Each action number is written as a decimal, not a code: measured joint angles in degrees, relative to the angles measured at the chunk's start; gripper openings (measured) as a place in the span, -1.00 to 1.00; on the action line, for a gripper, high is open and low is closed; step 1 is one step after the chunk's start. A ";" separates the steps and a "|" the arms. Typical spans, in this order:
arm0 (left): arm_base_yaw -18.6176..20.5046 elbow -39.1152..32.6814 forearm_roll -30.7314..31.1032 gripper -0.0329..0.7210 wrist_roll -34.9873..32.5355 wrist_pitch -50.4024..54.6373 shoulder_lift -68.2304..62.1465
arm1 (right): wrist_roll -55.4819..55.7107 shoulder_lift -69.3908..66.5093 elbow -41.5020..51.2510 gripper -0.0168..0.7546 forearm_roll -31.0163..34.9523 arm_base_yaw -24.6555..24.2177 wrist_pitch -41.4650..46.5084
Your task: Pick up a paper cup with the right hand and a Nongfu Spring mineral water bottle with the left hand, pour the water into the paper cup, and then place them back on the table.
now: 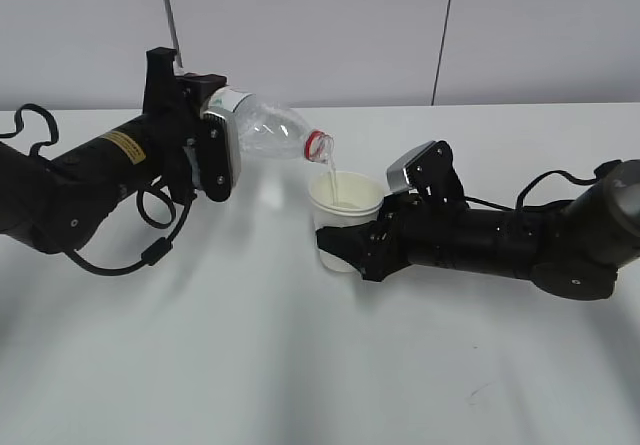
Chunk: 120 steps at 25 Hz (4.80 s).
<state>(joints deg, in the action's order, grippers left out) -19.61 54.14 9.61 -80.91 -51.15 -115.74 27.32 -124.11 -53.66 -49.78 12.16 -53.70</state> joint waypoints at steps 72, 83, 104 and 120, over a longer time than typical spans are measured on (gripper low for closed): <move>-1.39 0.00 -21.11 0.20 78.75 -1.44 -4.28 | -9.24 0.00 0.00 0.36 25.60 0.00 -1.99; -1.39 0.00 -20.56 0.20 78.70 -2.09 -4.28 | -18.20 0.00 0.00 0.36 39.92 0.00 3.43; -1.39 0.00 -18.97 0.20 78.11 -2.04 -4.28 | -22.82 -6.87 -4.96 0.36 48.31 0.00 1.37; -1.39 0.00 -18.97 0.20 78.11 -1.91 -4.28 | -23.10 -7.38 -5.40 0.67 48.52 0.00 3.27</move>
<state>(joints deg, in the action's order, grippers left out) -21.00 54.14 -9.35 -2.80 -53.06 -120.02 4.22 -131.49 -59.07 -1.25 12.16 -50.43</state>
